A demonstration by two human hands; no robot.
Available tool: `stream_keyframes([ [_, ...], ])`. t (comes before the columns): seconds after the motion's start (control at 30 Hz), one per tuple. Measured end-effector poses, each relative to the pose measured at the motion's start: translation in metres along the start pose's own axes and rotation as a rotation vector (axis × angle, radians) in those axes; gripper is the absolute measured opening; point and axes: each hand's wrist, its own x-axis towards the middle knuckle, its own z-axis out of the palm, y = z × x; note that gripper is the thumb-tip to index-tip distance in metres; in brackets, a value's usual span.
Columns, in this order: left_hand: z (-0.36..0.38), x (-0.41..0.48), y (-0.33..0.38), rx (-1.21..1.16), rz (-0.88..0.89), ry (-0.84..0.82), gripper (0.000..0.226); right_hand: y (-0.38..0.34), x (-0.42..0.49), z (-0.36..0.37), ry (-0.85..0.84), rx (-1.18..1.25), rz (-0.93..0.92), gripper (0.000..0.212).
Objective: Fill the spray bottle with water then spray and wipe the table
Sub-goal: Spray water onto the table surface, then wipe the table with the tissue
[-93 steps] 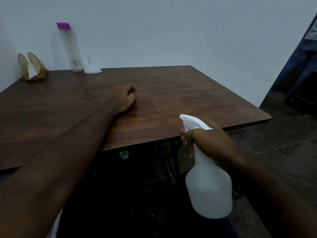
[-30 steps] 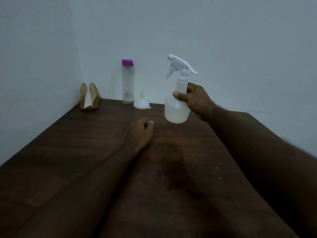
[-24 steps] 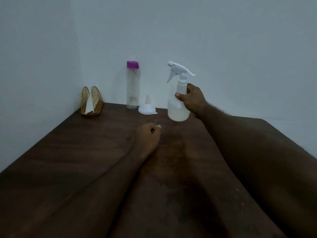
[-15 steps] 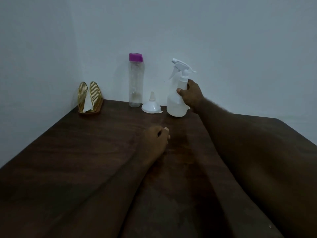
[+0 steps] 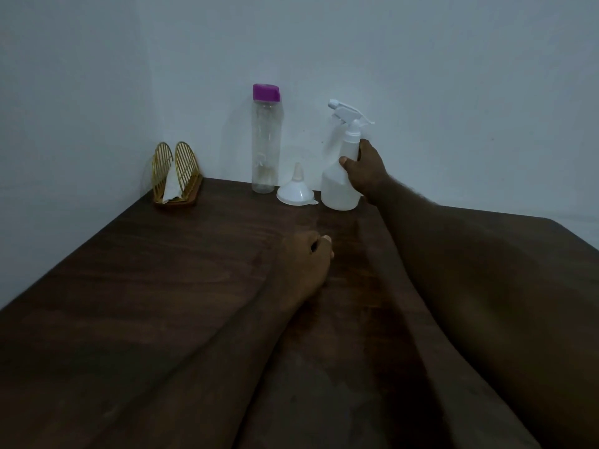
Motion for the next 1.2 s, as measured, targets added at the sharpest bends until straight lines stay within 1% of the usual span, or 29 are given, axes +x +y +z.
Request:
stream_keyframes([
  [0.23, -0.001, -0.001, 0.001, -0.012, -0.001, 0.005, 0.036, 0.006, -0.005, 0.006, 0.021, 0.014, -0.019, 0.047],
  [0.47, -0.001, -0.002, 0.002, -0.027, 0.003, 0.003, 0.036, 0.011, -0.007, 0.008, -0.024, 0.027, 0.006, 0.049],
  [0.53, -0.001, -0.001, 0.002, -0.026, -0.013, -0.006, 0.036, 0.01, -0.006, 0.004, -0.05, -0.003, 0.017, 0.049],
  [0.6, -0.001, -0.002, 0.002, -0.048, -0.032, 0.001, 0.036, 0.006, -0.004, -0.004, -0.102, -0.095, 0.028, 0.051],
  [0.67, -0.001, -0.002, 0.001, -0.064, -0.043, 0.004, 0.037, 0.001, -0.005, -0.013, -0.118, -0.166, 0.058, 0.058],
  [0.73, -0.002, -0.002, 0.001, -0.085, -0.058, 0.009, 0.037, -0.004, -0.014, -0.023, -0.023, -0.196, 0.084, 0.064],
  [0.77, -0.003, -0.002, 0.001, -0.109, -0.068, 0.021, 0.037, -0.007, -0.021, -0.026, 0.066, -0.227, 0.07, 0.057],
  [0.83, -0.003, -0.002, 0.002, -0.162, -0.083, 0.062, 0.036, -0.008, -0.034, -0.03, 0.235, -0.249, 0.021, 0.031],
  [0.87, -0.005, -0.003, 0.002, -0.184, -0.098, 0.088, 0.034, -0.01, -0.043, -0.029, 0.275, -0.251, -0.002, 0.027],
  [0.9, -0.006, -0.004, 0.003, -0.207, -0.116, 0.114, 0.031, -0.012, -0.051, -0.027, 0.284, -0.262, -0.018, 0.03],
  [0.97, -0.017, -0.005, 0.003, -0.214, -0.128, 0.191, 0.026, -0.024, -0.068, -0.014, 0.236, -0.277, -0.073, 0.034],
  [1.03, -0.041, -0.003, -0.003, -0.157, -0.123, 0.314, 0.021, -0.046, -0.083, 0.008, 0.125, -0.284, -0.182, 0.032],
  [1.13, -0.1, 0.0, -0.028, -0.029, -0.162, 0.513, 0.017, -0.093, -0.105, 0.047, -0.142, -0.306, -0.409, 0.025],
  [1.2, -0.136, 0.004, -0.05, 0.106, -0.183, 0.588, 0.019, -0.12, -0.116, 0.074, -0.293, -0.377, -0.552, 0.022],
])
